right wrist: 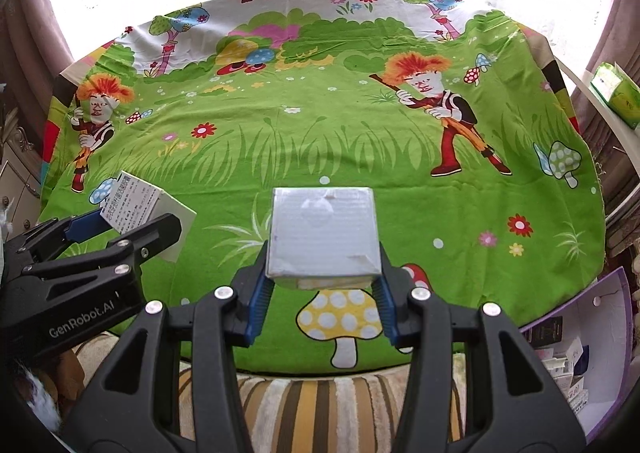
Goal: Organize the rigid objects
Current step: 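Carry both boxes into the purple-rimmed box and open both tools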
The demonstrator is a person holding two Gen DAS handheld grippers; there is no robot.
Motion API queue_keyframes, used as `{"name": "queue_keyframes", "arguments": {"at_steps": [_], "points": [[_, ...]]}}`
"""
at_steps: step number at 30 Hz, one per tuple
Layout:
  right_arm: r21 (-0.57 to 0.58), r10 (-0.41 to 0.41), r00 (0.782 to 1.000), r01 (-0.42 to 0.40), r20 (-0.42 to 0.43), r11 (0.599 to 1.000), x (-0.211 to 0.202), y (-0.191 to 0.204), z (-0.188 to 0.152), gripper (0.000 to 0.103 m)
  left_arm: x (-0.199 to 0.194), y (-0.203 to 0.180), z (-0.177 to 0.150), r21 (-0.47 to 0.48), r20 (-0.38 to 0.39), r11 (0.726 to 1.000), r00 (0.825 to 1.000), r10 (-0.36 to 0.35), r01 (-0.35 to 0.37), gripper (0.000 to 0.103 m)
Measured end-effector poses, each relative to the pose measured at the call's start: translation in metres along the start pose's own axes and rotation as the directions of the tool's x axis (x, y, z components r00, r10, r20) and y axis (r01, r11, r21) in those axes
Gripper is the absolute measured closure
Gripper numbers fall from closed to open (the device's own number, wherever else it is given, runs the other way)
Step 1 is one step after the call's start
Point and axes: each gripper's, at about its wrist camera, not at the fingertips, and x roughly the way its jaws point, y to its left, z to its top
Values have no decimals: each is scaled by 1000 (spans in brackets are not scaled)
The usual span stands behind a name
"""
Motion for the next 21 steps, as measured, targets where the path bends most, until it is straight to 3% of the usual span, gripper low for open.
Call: {"name": "queue_keyframes", "arguments": {"at_steps": [8,21], "points": [[49,-21,1000,20,20,999,-42,-44,-32,54,-20,-44,-21,57,-14,996,998,-67,67,31],[166,-140,990,133,29,977,-95,-126,-77,54,-31,-128,-48,177,-86,966,981,-173,186,31]]}}
